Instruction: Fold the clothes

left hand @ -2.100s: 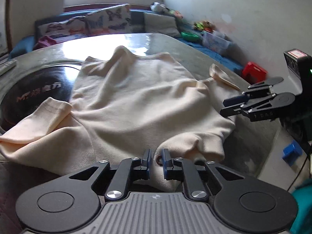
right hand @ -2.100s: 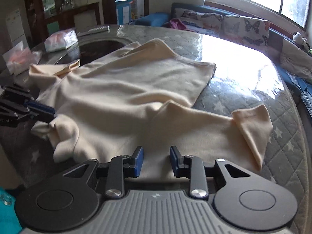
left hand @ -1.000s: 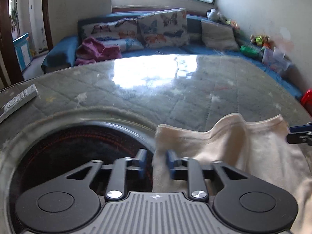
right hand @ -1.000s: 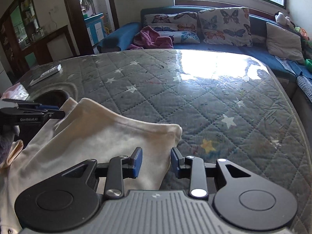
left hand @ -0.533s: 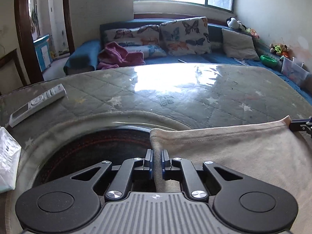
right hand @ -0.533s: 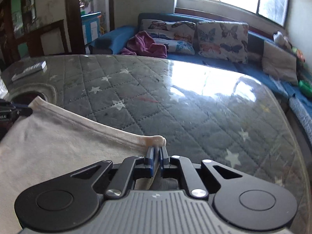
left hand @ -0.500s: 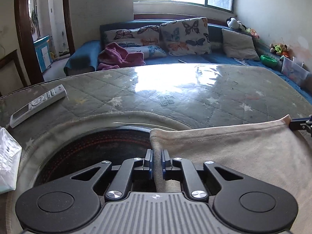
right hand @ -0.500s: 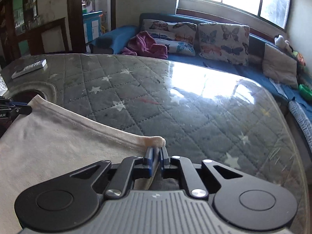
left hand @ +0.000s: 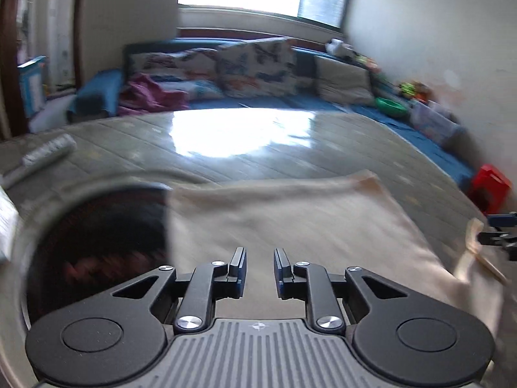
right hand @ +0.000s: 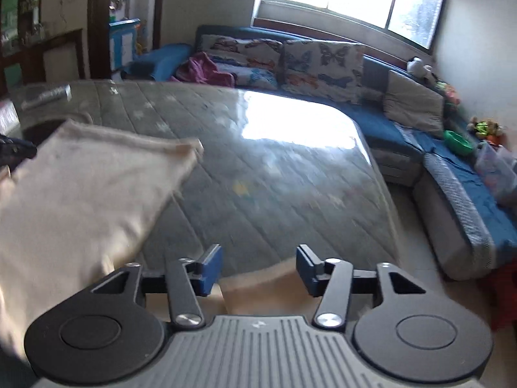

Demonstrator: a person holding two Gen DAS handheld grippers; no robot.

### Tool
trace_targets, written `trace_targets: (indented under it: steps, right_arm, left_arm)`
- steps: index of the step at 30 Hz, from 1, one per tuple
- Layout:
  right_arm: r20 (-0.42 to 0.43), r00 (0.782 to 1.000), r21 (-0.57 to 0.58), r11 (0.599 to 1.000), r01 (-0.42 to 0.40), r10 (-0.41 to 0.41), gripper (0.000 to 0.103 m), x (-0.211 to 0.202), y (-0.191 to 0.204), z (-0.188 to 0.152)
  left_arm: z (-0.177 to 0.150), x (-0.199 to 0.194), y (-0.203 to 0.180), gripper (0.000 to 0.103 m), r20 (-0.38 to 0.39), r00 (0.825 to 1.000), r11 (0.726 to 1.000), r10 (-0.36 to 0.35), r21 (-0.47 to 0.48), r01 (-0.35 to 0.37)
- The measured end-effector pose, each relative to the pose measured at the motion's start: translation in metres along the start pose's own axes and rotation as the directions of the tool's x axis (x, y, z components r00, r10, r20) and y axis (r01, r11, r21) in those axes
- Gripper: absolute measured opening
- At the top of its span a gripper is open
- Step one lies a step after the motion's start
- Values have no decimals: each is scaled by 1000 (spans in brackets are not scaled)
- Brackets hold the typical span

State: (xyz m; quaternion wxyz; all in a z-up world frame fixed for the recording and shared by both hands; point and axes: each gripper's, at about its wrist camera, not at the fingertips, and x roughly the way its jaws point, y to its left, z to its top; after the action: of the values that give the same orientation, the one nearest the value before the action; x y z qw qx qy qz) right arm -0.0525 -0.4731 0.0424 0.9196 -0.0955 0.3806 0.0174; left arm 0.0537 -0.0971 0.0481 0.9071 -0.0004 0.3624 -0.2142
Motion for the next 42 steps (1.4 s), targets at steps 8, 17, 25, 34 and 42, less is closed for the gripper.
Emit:
trace_targets:
  steps: [8,17,25,34,42]
  right_arm:
    - [3,998,-19,998,59,-59,66,-1,-1,-44]
    - [32,942,109,938,329,-334,68,-19,-27,-56]
    - [67,991,157,982,103,-114,62,-9,-20,-48]
    - [33,999,250,968,32,-42,63,8,-28,-47]
    - [31,999,249,968,29,-38,66,9,-19,-46]
  left_arm:
    - [-40,-16,-45,30,-32,996,995,-85,42,86]
    - [-62,-23,-60,33,-47,993,992,-104,67,107]
    - [-69,-33,-56,33,-35,995,995,-94,30,95]
    - [-61,-73,2,33,67,991,993,119,-8,-118]
    - [-66,-54,23,32,51,974,967,222,116,-227]
